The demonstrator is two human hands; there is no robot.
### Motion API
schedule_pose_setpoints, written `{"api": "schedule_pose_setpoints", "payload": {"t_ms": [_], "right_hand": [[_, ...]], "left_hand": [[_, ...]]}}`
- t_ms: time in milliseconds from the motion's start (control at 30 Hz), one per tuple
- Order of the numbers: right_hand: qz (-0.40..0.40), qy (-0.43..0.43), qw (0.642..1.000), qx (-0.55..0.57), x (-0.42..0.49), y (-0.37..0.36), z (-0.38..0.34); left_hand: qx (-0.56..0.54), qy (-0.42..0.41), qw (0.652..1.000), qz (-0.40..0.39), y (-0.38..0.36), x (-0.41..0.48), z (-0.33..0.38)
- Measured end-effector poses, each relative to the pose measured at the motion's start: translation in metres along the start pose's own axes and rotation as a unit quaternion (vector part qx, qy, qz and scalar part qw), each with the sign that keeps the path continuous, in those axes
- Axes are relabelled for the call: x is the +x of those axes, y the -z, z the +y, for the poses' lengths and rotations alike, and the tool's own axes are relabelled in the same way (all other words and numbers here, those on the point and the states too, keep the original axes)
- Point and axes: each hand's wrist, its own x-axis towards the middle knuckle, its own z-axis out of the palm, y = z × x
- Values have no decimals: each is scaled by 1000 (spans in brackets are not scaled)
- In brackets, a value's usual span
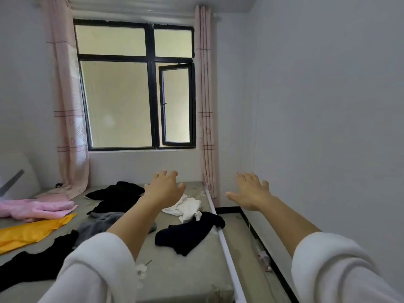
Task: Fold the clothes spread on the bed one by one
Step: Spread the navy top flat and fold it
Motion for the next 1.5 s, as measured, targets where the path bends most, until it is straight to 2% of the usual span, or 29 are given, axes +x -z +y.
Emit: {"api": "schedule_pose_setpoints", "payload": {"t_ms": [300,700,1033,1300,1500], "right_hand": [[-12,8,1000,-2,152,-38,73],[-76,22,996,41,357,-165,115],[-174,18,983,50,489,-279,143],[-281,84,954,62,591,-385,157],[-376,158,911,57,688,-497,180]], "left_hand": [[-32,33,999,10,-81,148,36],[-77,49,996,-14,-231,327,16],[-104,105,983,-112,-362,447,-24],[-113,244,944,-189,-469,485,-57],[-121,398,885,-208,-569,507,-66]]}}
